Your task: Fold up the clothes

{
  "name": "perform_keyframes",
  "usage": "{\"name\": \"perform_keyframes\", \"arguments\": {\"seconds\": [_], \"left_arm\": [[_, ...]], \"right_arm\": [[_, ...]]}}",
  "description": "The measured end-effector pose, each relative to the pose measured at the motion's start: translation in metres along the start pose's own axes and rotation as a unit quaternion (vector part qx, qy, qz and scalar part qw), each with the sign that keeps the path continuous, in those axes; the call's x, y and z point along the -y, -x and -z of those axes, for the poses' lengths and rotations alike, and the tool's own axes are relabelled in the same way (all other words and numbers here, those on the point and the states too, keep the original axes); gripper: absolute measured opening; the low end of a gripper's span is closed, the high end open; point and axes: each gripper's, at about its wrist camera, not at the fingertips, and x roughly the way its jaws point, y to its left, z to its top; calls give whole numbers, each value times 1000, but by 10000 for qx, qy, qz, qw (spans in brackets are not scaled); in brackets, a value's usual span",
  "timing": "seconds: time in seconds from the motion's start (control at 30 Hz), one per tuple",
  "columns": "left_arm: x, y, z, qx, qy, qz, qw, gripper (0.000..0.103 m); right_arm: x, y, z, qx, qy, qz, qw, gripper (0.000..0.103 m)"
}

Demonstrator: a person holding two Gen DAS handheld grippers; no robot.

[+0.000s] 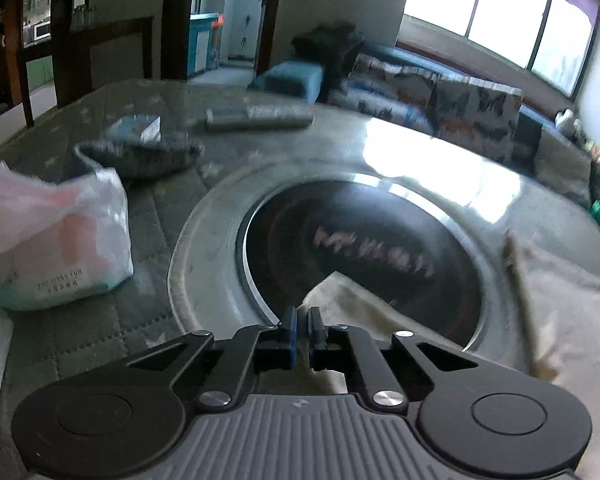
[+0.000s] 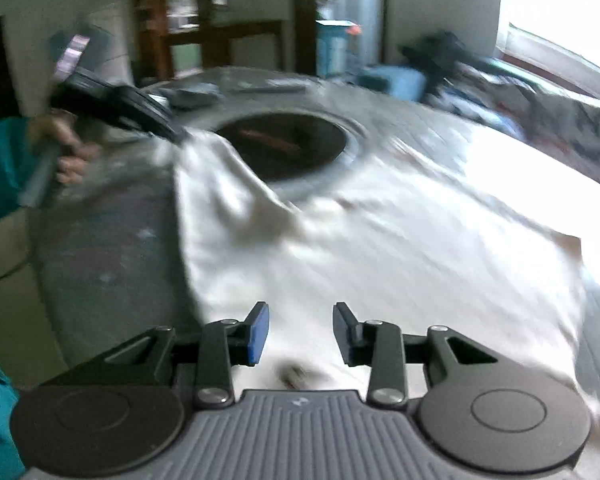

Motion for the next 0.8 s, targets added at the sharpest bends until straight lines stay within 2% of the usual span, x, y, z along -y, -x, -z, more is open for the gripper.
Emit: {"name": "perform_keyframes", "arguments": {"seconds": [0.13,0.33,0.53,0.7,0.77,0.8], "left_arm": [[30,40,-10,367,-199,517,9978,5],[81,100,-25,887,-579,1341,9853,5],[163,128,-19,925,-1237,2395,9585,5],[222,118,3,477,-1697,3201,9308,6],[243,107,14,235,-1875,3438,9198,7],[252,101,20,121,-1948,3458,9178,8]], "right_arm": [[11,3,21,-134,-275,1,9995,35],[18,16,26,226,-476,31,9986,35],[27,34,31,519,-678,140,9963,35],[40,46,43,649,-982,276,9927,35],[45,49,49,653,-1090,329,9913,35],[47,51,51,655,-1144,356,9906,35]]}}
